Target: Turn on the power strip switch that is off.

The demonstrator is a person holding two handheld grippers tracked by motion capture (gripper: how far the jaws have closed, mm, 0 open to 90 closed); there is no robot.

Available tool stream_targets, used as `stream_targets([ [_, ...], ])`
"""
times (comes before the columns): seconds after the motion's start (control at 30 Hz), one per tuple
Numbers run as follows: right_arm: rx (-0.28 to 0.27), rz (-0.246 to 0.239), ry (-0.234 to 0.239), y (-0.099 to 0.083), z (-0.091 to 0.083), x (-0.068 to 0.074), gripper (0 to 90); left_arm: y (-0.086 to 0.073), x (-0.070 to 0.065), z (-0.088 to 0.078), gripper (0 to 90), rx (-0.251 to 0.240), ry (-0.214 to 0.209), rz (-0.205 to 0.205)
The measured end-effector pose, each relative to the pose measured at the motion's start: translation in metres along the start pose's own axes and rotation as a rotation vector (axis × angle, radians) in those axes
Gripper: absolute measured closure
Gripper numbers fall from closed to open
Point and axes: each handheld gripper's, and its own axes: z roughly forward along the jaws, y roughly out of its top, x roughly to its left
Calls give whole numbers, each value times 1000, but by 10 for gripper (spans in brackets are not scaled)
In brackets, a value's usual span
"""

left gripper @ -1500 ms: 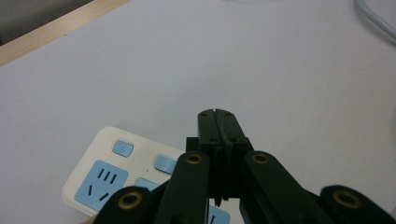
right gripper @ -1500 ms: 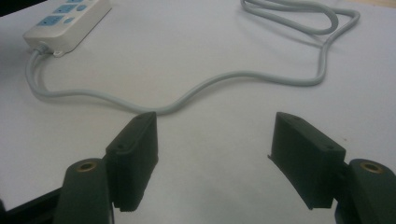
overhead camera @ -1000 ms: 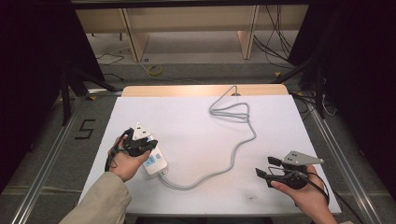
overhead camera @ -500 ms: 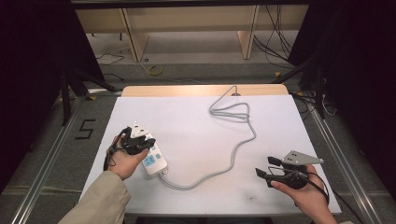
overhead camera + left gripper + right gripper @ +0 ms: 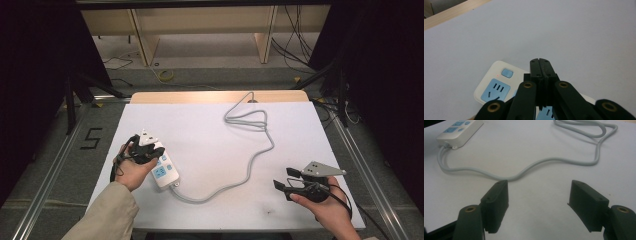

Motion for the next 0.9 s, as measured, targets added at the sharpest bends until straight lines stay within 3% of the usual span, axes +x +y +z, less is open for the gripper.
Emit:
stream_targets([
  [0.9,2,-1,-3,0,0,0,322,3,8,12,899,57,-1,4],
])
